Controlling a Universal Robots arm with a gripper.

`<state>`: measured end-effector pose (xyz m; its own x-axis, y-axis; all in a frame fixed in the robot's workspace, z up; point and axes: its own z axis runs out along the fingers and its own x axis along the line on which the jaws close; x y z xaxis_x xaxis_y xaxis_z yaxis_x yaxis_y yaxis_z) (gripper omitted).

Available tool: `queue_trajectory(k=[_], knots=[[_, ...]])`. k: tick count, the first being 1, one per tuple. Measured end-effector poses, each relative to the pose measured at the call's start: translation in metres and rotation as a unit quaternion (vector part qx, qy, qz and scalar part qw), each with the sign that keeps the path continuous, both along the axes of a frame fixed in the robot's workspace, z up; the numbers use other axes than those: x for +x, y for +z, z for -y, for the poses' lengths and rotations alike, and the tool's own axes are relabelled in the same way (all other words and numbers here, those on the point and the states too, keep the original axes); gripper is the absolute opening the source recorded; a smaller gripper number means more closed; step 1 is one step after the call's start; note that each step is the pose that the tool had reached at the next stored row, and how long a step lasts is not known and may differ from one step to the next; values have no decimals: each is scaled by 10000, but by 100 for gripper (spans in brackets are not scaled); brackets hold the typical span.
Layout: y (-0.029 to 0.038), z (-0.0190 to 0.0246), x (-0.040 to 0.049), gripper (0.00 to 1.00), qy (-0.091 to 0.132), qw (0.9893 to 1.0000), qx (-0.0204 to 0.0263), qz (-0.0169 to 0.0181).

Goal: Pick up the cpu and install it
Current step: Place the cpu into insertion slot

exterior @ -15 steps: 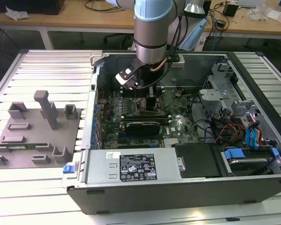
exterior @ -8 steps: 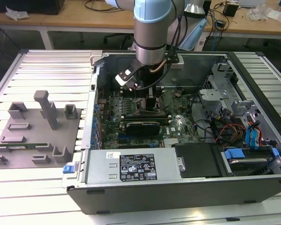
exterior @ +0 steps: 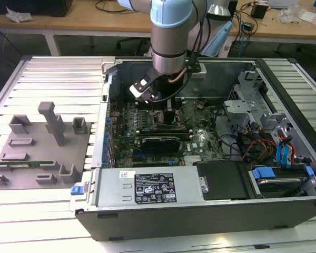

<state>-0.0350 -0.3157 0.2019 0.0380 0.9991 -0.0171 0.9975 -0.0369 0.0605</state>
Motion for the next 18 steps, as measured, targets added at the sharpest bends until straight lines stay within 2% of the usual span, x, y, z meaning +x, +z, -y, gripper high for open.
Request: queue_trajectory(k=[7,10,18], knots=[[-18,-4,0,55,166,9999,0,6],[-39,-11,-4,55,173,9999,4,6],[-45,-26,-4,55,173,9999,3,5]])
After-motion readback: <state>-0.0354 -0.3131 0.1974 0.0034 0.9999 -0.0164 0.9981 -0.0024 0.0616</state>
